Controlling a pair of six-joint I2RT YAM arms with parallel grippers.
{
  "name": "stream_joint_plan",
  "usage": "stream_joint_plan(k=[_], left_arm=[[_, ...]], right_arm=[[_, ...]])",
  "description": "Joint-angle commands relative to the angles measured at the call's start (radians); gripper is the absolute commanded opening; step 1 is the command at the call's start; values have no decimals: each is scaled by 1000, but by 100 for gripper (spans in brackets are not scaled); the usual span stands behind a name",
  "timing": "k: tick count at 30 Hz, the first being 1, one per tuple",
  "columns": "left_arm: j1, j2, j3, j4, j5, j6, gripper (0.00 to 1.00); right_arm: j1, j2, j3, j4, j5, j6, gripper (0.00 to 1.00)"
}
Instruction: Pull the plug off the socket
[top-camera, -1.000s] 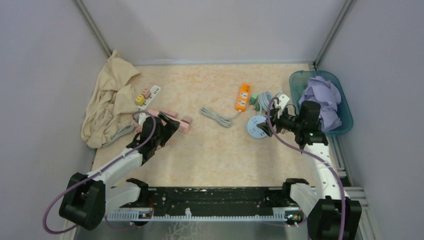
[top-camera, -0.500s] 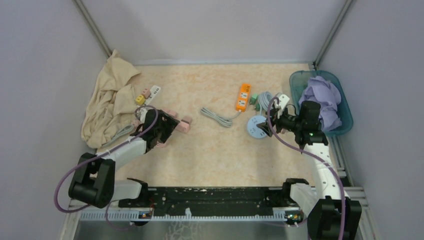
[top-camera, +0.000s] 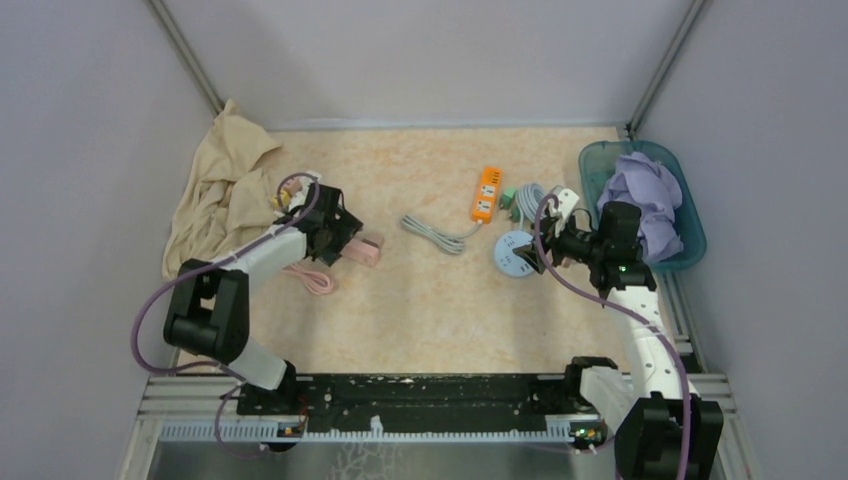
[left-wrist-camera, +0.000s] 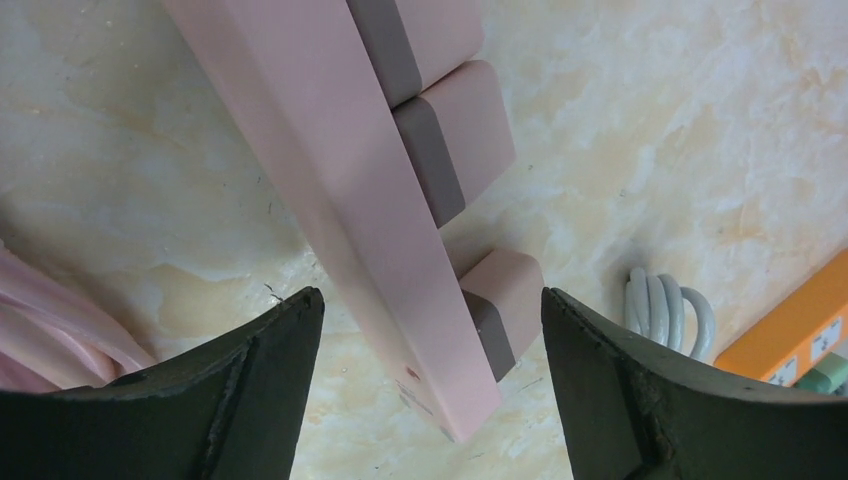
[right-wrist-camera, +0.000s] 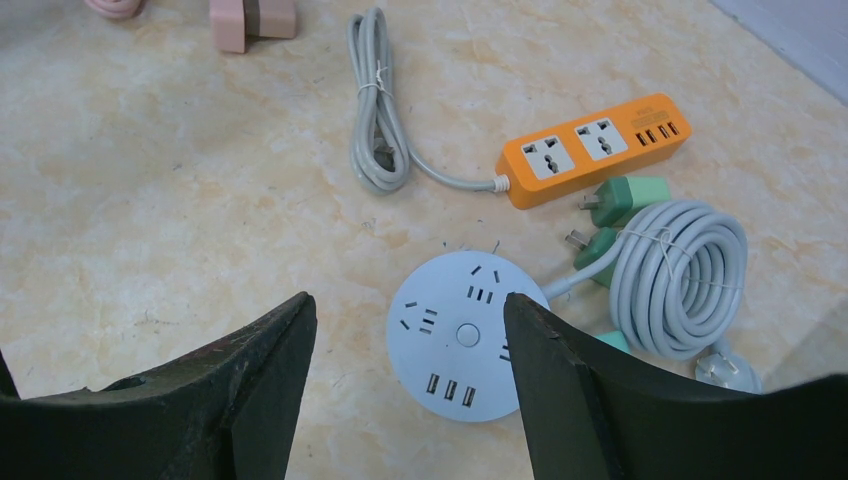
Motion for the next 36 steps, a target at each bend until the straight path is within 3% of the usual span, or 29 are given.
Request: stream_joint_plan(k=[1, 11, 21, 24, 29, 36], left_arm=[[5, 62, 75, -148, 5, -2, 84], [5, 86, 90, -146, 5, 19, 80], [5, 106, 101, -167, -3, 24, 69], [6, 104, 101, -166, -4, 29, 62], [5, 86, 82, -144, 2, 44, 41], [5, 55, 26, -78, 28, 68, 31]], right_arm=[[1, -16, -1, 44, -28, -19, 69], [1, -16, -1, 42, -27, -20, 69], [1, -18, 0, 41, -28, -20, 69], [1, -19, -1, 41, -28, -20, 69], [1, -21, -1, 41, -28, -22, 69], [1, -23, -1, 41, -28, -22, 69]])
